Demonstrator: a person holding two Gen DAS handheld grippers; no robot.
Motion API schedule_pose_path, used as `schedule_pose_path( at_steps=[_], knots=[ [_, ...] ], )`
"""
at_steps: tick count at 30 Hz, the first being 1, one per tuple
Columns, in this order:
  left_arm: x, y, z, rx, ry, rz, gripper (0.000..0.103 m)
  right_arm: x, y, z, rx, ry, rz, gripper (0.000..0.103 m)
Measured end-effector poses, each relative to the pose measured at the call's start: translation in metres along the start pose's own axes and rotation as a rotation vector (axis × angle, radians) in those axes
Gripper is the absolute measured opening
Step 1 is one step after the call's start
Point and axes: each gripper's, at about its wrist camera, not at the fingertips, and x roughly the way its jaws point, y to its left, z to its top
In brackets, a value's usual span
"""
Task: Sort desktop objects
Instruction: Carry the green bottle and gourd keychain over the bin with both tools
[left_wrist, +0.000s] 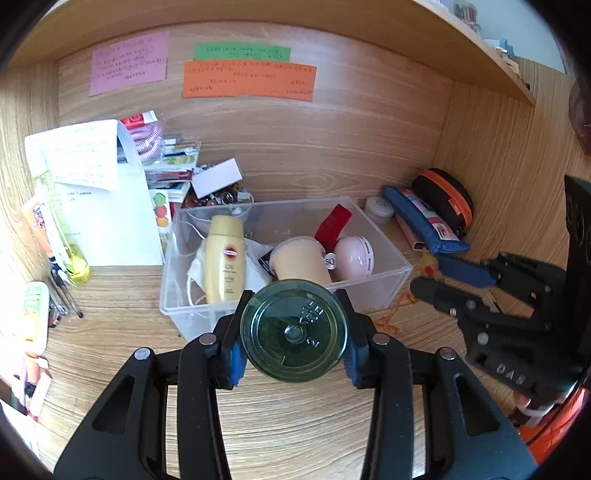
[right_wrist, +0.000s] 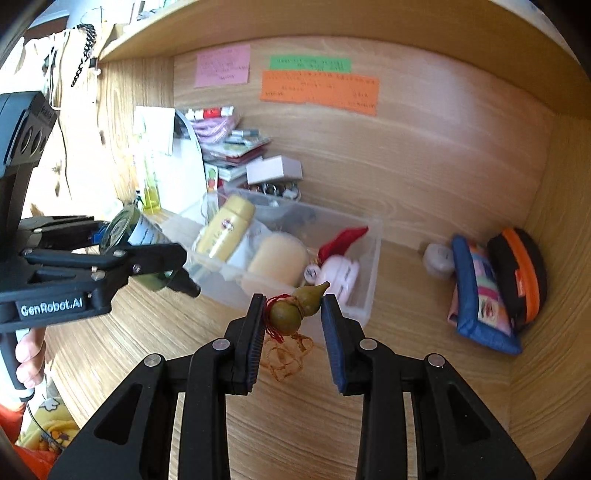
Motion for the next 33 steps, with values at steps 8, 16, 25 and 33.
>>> schedule_pose_path(
  at_steps=[8,16,25,33],
  knots=[
    [-0.01,0.021,0.009,-0.016,-0.025,0.013,0.041,-0.002,0.007,0.03,0.001,-0.045,0.027,0.028],
    [-0.018,0.04,0.036,-0.022,-0.064,0.016,0.041,-0.001,0.015,0.063,-0.007,-0.098,0.029,0.028],
    [0.009,0.045,0.056,-0.017,-0.046,0.004,0.041,0.027,0.001,0.089,0.006,-0.101,0.001,0.028],
    [0.059,0.042,0.055,-0.003,0.031,-0.016,0.041,0.069,-0.016,0.078,0.047,-0.022,0.004,0.028]
  ],
)
